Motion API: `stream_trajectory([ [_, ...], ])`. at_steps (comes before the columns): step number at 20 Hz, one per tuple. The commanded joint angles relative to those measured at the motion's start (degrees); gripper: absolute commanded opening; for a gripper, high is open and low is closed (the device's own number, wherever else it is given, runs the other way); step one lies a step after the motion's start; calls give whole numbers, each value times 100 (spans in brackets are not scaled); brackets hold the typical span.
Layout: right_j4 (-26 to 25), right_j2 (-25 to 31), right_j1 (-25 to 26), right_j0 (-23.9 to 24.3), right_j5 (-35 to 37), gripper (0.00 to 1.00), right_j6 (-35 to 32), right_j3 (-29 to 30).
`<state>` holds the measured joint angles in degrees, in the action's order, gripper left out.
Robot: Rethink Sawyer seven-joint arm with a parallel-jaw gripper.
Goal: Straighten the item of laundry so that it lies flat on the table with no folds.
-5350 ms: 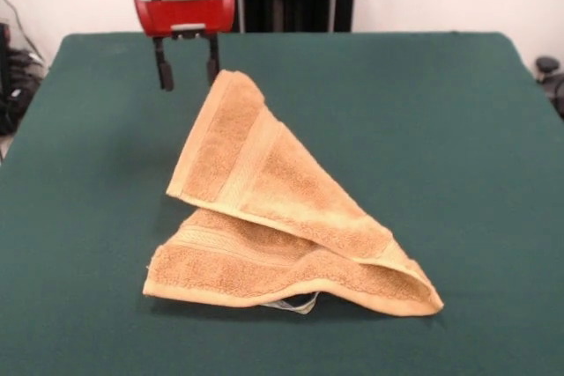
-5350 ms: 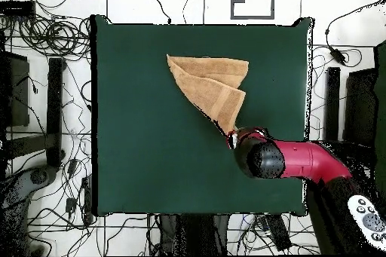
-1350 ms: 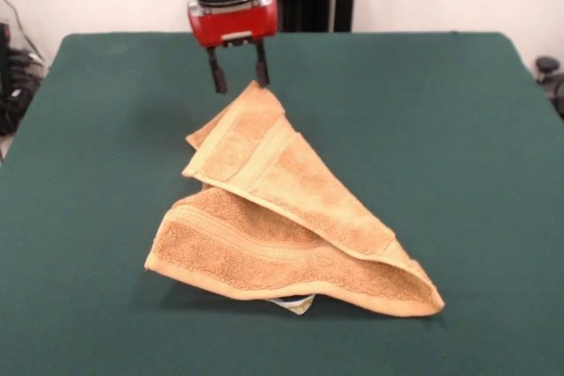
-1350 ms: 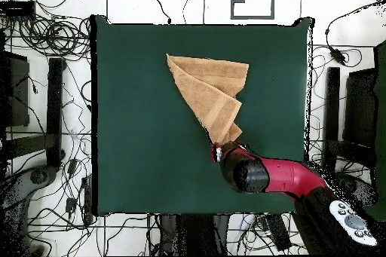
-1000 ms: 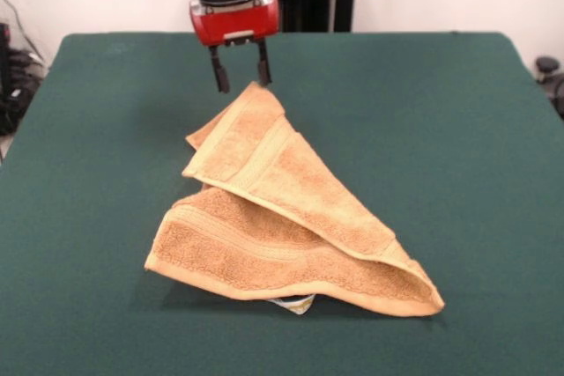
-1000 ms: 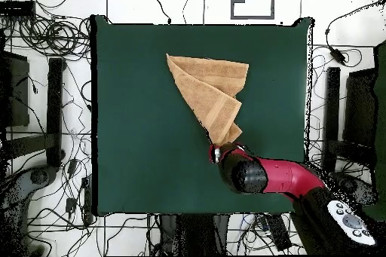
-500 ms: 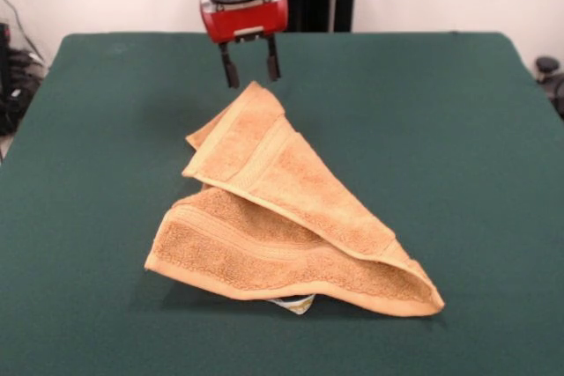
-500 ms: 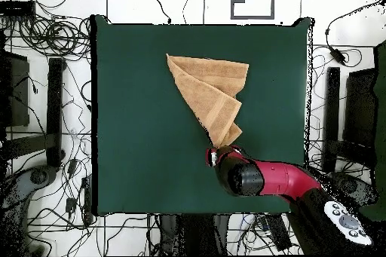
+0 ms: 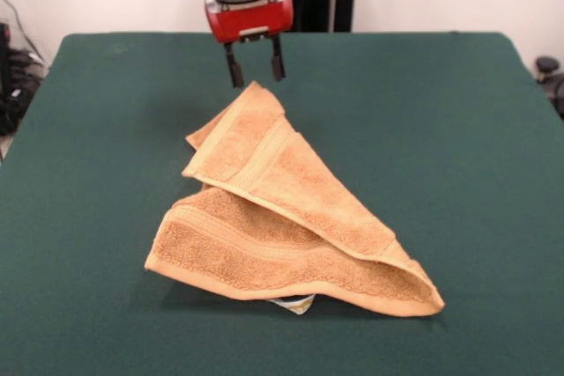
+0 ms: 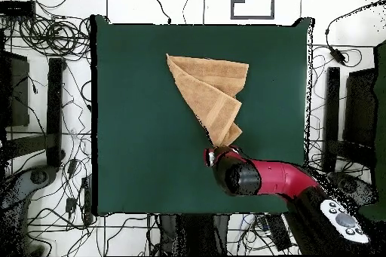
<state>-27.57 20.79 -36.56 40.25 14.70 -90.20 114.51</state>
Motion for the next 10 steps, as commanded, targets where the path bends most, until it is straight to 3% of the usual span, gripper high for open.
stream_trajectory([
  [1,-443,-15,424,-432,-579,100,-484,-165],
  [10,-703,-301,1089,-566,-1143,100,-566,-526],
])
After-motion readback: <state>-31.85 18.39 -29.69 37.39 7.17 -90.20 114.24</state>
